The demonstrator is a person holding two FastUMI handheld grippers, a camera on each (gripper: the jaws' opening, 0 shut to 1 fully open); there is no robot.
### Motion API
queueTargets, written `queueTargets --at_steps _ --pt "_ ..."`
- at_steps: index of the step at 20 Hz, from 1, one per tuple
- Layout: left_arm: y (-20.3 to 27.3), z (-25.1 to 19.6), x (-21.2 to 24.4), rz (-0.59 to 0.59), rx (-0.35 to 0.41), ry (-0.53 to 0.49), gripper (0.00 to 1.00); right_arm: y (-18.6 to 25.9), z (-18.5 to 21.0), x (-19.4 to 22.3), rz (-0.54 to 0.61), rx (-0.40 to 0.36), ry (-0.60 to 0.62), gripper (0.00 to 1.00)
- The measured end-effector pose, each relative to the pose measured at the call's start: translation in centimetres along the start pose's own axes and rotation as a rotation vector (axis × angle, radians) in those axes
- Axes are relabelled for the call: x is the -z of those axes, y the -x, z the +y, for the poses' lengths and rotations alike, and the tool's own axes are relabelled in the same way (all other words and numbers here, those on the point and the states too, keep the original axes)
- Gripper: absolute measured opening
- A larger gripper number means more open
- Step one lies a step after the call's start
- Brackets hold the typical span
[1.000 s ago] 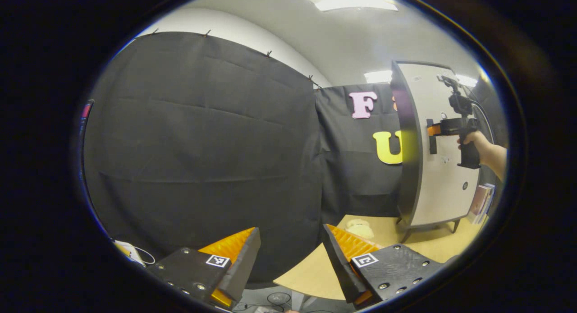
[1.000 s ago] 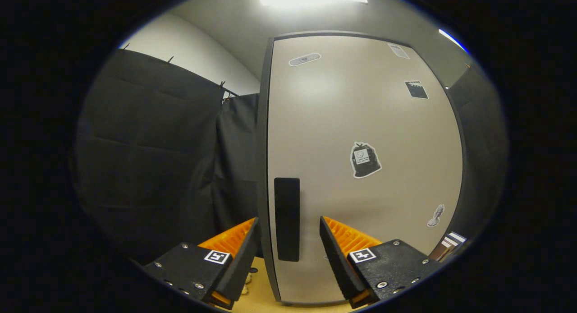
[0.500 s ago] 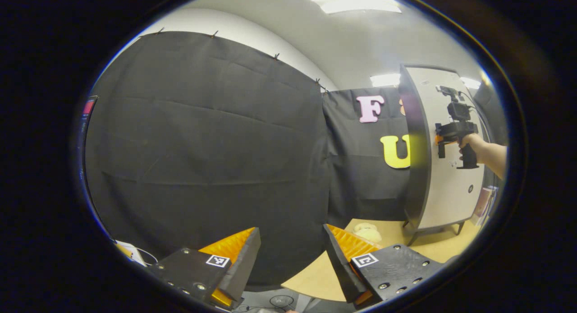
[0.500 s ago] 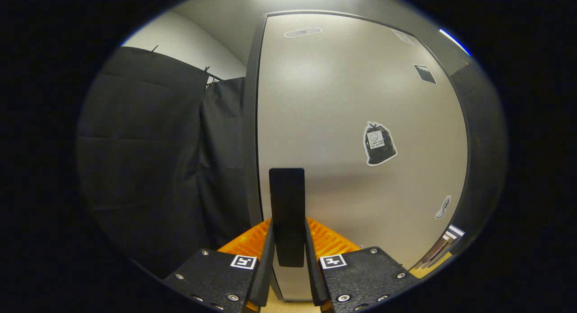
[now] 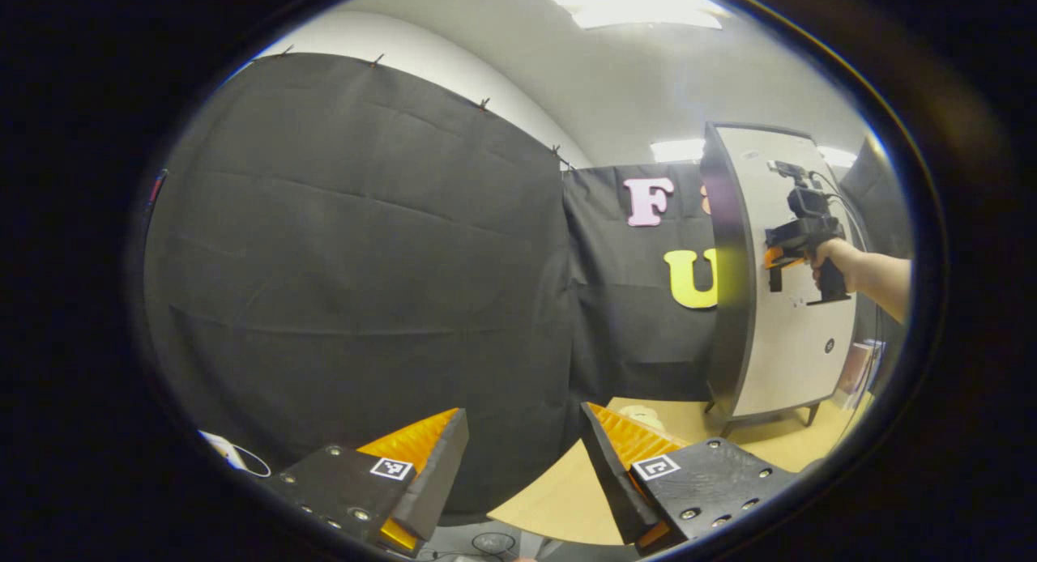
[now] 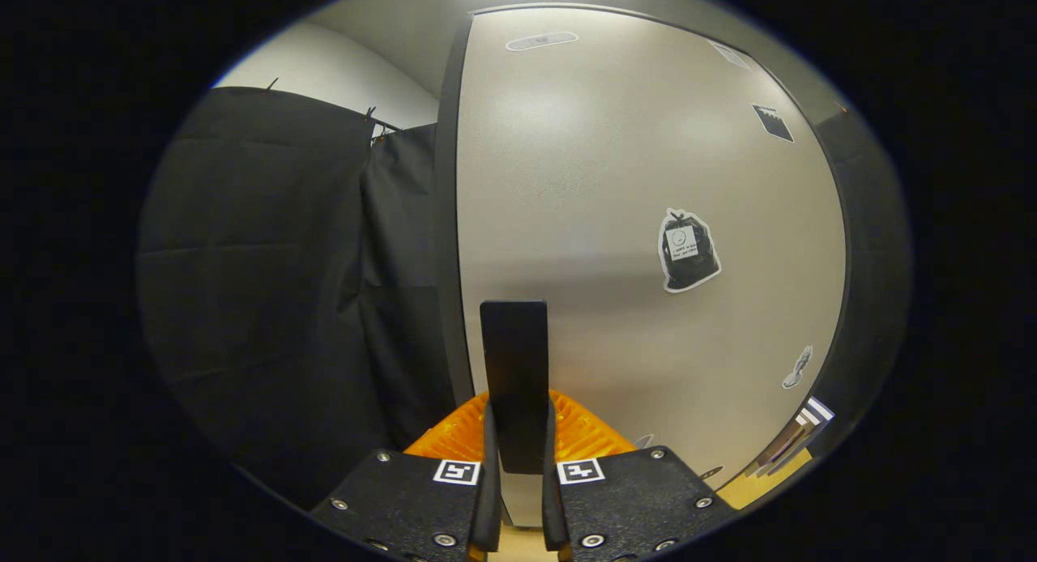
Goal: Open the cabinet door with the right hand, grasp the bottle in the cabinet with the left hand and place it on the coaster, then close the cabinet door with the right hand.
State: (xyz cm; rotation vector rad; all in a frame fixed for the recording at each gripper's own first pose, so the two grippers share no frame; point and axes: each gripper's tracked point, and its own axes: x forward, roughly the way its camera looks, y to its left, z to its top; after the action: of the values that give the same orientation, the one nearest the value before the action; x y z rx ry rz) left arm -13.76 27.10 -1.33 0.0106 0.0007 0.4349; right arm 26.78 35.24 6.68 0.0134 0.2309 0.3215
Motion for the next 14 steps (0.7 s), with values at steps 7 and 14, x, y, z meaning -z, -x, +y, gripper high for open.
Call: queueTargets --at_steps 7,14 --pt "-0.6 -4.5 -0.3 0.016 0.093 0.031 0.82 2.1 0.0 0.0 -0.002 -0.096 -0.036 0.2" --pt "-0.8 -11.5 -1.9 0.003 0.164 0.019 0.82 3.6 -1.0 0.3 -0.002 -0.206 -0.046 0.2"
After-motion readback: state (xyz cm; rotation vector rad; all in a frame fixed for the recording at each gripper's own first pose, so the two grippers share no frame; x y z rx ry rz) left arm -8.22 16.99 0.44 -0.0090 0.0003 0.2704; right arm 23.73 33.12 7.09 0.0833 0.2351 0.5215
